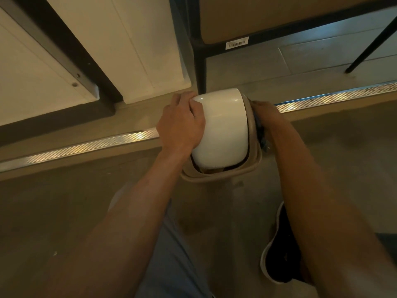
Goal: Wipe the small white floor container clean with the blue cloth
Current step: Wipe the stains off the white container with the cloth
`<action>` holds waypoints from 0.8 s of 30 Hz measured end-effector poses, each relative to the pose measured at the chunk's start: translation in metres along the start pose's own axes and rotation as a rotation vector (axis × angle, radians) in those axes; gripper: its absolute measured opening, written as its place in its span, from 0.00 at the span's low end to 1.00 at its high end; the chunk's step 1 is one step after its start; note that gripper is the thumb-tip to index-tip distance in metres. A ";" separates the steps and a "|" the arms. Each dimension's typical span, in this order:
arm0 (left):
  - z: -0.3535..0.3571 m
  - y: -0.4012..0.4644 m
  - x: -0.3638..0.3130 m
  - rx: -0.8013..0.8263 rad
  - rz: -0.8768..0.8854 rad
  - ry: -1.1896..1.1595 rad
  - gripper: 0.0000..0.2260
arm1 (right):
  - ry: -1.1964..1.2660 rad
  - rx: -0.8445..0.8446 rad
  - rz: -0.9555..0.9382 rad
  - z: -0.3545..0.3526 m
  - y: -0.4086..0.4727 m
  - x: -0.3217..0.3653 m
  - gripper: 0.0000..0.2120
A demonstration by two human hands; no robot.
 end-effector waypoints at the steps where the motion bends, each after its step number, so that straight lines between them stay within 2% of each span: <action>1: 0.000 0.000 0.000 0.002 -0.003 -0.001 0.20 | 0.011 -0.008 0.010 -0.004 -0.005 -0.010 0.18; 5: 0.001 0.001 0.002 0.004 -0.010 -0.002 0.20 | 0.172 0.013 0.078 -0.015 -0.034 -0.070 0.14; 7: 0.001 0.000 0.002 0.004 -0.009 -0.005 0.19 | 0.183 -0.029 0.099 -0.018 -0.038 -0.080 0.18; 12: 0.000 -0.001 0.000 0.006 0.004 -0.019 0.21 | 0.132 -0.059 0.103 -0.013 -0.024 -0.048 0.16; 16: -0.001 0.000 0.001 0.003 -0.001 -0.015 0.21 | 0.041 -0.070 0.101 -0.007 -0.011 -0.028 0.26; 20: -0.001 0.000 0.001 -0.003 -0.020 -0.008 0.21 | 0.125 -0.085 0.063 -0.010 -0.029 -0.048 0.23; 24: -0.002 -0.001 0.000 -0.028 -0.012 -0.013 0.21 | 0.291 -0.140 0.120 -0.014 -0.064 -0.092 0.20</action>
Point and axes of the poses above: each hand's wrist, its own y-axis towards the middle knuckle, its own z-axis out of the palm, x = y × z, the point moved 9 cm from there along y, towards the middle knuckle, and after that the axes turned 8 degrees about y, right-handed, at the moved point
